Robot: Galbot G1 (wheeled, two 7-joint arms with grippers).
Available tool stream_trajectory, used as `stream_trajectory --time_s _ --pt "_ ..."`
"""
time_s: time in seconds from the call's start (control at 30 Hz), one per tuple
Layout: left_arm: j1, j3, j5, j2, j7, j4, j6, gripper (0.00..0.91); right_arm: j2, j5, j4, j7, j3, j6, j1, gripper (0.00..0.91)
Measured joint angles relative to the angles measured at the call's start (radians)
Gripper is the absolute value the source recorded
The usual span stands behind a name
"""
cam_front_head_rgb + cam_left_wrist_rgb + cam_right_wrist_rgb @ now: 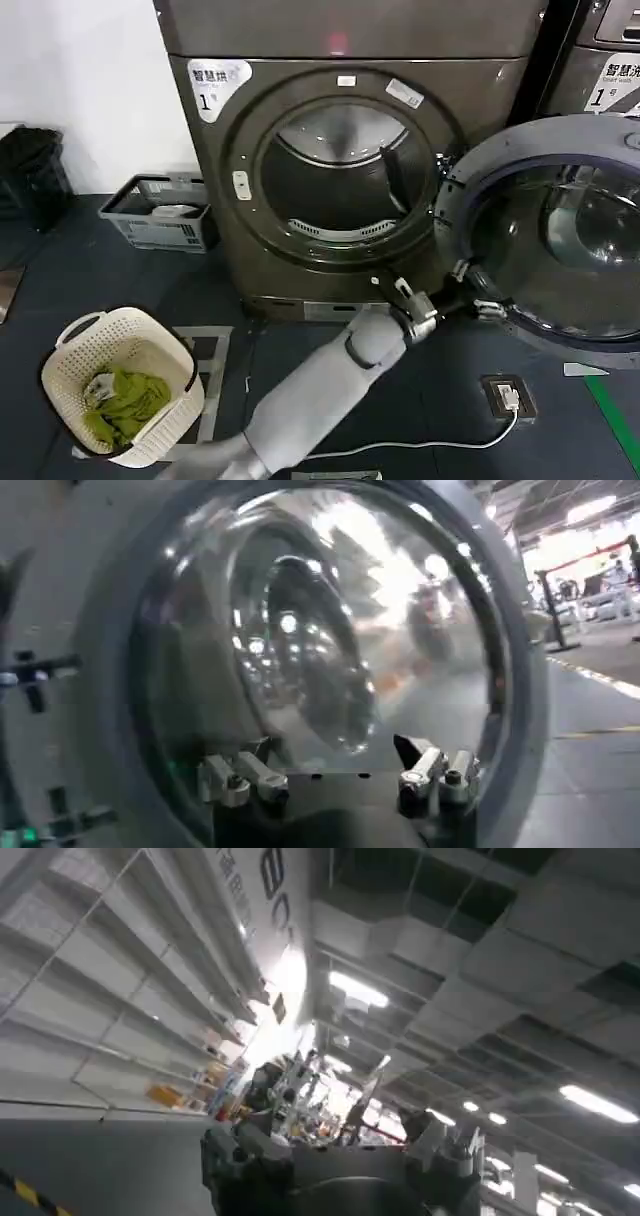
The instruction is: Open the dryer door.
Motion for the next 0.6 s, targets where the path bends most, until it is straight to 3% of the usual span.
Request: stream_trajectory --time_s 0.27,0.43,0.6 --pt "0.050 0.079 -0.065 0.023 0.004 -0.300 0.089 0.907 -0.052 0.016 -0.070 -0.009 -0.013 0.013 0.008 0.907" --pt "0.095 0.081 -0.049 0.347 0.007 -0.500 0.066 0.907 -0.089 0.018 -0.120 -0.009 -0.032 0.008 0.013 0.907" --pt "0.181 0.007 0.032 0.697 0.048 -0.655 -0.032 0.907 -0.126 0.019 -0.169 -0.009 -0.053 0.016 0.023 0.907"
